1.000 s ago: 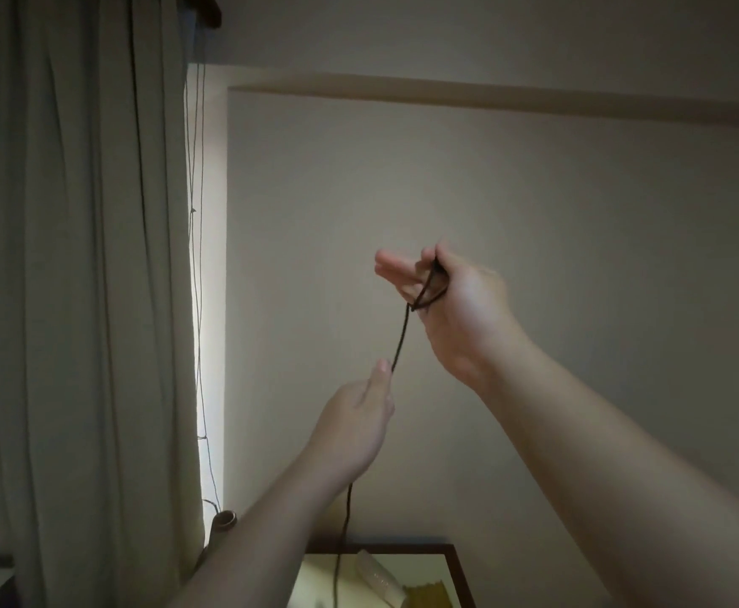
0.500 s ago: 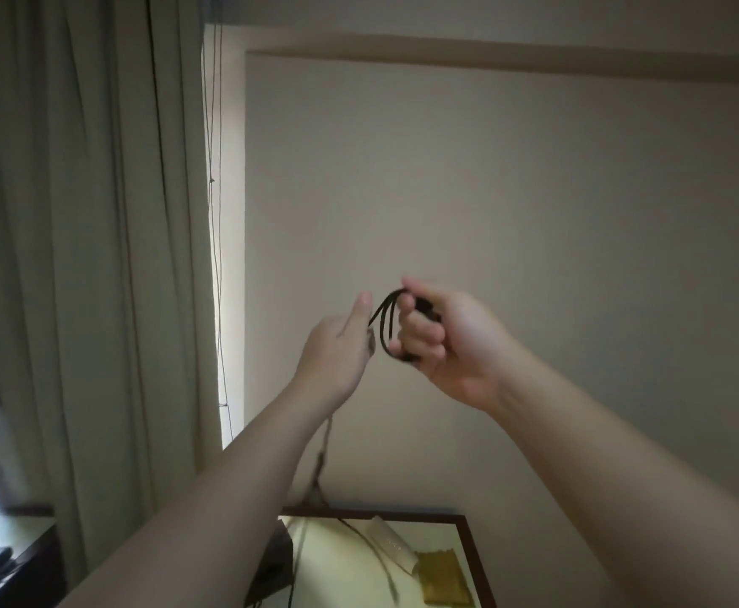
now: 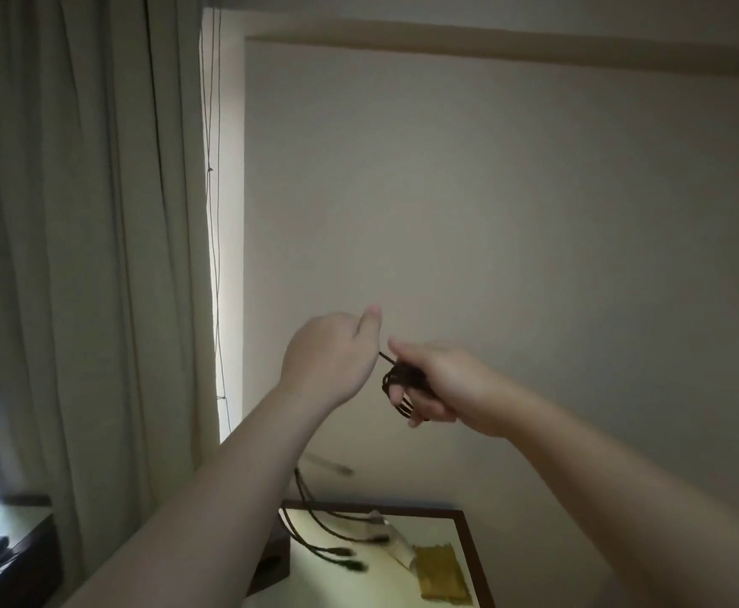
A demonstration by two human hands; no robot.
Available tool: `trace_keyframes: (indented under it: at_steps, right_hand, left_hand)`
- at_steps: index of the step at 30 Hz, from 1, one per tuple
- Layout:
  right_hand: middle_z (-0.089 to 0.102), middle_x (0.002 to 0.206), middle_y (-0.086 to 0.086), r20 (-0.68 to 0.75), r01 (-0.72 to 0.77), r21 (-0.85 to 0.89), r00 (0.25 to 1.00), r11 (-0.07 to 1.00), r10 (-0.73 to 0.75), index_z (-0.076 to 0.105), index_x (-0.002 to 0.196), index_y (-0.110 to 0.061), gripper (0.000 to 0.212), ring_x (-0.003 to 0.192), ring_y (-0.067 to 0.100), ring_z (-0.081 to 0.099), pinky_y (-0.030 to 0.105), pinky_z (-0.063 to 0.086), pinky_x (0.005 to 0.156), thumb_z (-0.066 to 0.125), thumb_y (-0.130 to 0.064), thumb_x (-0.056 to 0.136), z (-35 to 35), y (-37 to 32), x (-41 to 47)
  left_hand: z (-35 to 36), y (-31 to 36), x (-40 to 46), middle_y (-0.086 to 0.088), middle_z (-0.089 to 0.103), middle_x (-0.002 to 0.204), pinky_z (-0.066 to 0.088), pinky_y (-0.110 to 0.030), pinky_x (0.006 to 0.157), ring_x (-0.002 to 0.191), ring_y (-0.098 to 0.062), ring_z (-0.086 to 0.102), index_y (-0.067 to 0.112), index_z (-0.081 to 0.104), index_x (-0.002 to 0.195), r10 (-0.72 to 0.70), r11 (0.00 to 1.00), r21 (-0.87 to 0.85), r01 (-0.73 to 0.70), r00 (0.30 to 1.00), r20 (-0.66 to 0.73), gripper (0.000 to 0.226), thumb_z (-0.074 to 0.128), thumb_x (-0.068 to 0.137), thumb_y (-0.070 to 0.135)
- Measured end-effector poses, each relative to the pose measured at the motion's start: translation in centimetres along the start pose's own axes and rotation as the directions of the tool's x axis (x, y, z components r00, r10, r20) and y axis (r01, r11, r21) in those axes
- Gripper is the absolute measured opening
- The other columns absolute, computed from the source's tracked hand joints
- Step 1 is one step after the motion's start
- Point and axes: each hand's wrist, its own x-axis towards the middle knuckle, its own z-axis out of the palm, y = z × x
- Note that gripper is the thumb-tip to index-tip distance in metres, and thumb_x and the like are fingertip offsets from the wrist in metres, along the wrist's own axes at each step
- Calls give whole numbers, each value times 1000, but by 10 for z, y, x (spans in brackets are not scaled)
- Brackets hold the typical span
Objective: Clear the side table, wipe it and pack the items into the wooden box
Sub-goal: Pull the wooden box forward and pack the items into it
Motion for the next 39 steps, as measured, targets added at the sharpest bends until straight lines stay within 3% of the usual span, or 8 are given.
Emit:
trace_keyframes:
  at_steps: [7,13,17,22,27,33,36,39]
  right_hand:
    - [46,46,0,-195,186,737,979,650,-59,56,80,-11,33,38,16,48,31,53,70,51,-29,107,15,-38,-2]
    - [81,96,-4,-511,437,-15,770,899,-382,58,105,-16,29,105,3,72,26,44,97,38,-34,113,-1,-3,24]
    - [76,88,-7,-237,251,-509,879,823,-415,60,101,-21,35,85,4,70,34,53,83,37,-46,110,-13,51,24]
    - [62,56,9,44,20,-297,999,955,-7,67,70,-14,77,51,25,54,32,46,55,25,-70,104,-5,90,5]
    - [46,44,1,398,-229,-141,878,963,267,67,71,-7,78,38,17,34,29,43,56,34,-72,101,-5,90,1]
    - [57,51,1,561,-368,400,823,840,93,61,79,-1,49,37,8,51,17,49,48,57,-43,104,-15,89,-3]
    - [64,61,3,347,-312,699,935,644,76,66,80,-4,34,44,10,61,20,55,49,64,-32,99,8,89,-8]
    - [59,61,3,183,-248,802,968,544,171,68,77,-5,35,46,13,56,26,59,57,66,-32,98,43,102,-10]
  left_hand:
    - [50,-16,-14,-5,49,47,59,-41,61,40,-23,49,11,56,71,-284,673,-616,409,912,295,72,30,104,69]
    - [71,-21,-56,7,44,46,52,-30,53,42,-12,51,17,62,81,-217,812,-420,406,878,427,60,34,105,64]
    - [58,-22,-62,8,46,53,52,-30,60,51,-10,48,20,73,88,-122,840,-392,374,835,536,38,54,105,48]
    - [25,-28,-50,-3,67,72,49,-25,63,61,-14,57,2,76,109,-66,795,-319,517,596,800,26,62,104,24]
    - [21,-53,-45,-6,71,84,54,-29,81,80,-18,63,4,73,116,-25,869,-200,453,444,896,19,67,100,13]
    - [42,-73,-80,-8,79,106,60,-33,97,102,-21,76,8,75,114,-41,821,-342,457,644,764,30,62,104,34]
    - [67,-68,-112,-8,80,107,61,-40,96,100,-22,78,14,70,122,-216,663,-496,561,778,590,33,49,110,36]
    - [86,-59,-139,-15,76,118,60,-53,95,109,-31,75,14,68,129,-354,177,-696,696,705,615,41,44,111,42]
